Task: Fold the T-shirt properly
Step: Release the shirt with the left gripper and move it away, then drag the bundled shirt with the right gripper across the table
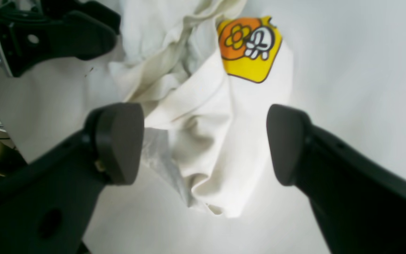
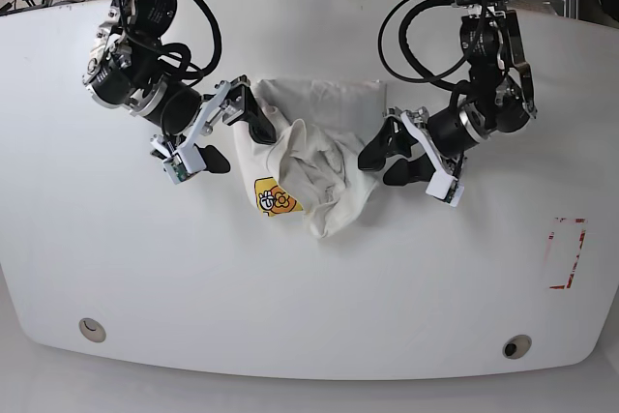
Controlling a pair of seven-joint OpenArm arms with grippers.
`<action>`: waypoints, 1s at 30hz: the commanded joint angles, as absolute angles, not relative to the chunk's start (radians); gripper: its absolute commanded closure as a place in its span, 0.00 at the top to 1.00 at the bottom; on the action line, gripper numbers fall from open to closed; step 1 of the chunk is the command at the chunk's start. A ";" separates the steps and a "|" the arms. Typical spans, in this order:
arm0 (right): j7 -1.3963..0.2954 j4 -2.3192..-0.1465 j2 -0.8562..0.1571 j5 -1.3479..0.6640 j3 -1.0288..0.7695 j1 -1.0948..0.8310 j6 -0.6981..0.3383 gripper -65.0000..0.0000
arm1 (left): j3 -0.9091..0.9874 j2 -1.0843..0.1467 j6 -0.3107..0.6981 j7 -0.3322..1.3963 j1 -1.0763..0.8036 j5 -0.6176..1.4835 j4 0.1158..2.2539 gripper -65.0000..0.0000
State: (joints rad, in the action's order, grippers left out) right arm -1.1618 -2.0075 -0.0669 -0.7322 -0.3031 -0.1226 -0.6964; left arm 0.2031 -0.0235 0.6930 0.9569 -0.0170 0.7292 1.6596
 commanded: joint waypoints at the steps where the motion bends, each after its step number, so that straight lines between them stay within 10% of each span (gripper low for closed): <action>1: -1.119 -2.026 -0.087 -0.753 -0.272 -0.122 -0.698 0.78 | 0.217 -0.077 0.698 0.941 -0.027 0.774 1.713 0.50; 30: -0.877 -1.962 -0.039 -0.291 0.088 -0.099 -0.698 0.78 | 0.823 -0.340 0.698 1.023 -0.156 0.809 1.787 0.50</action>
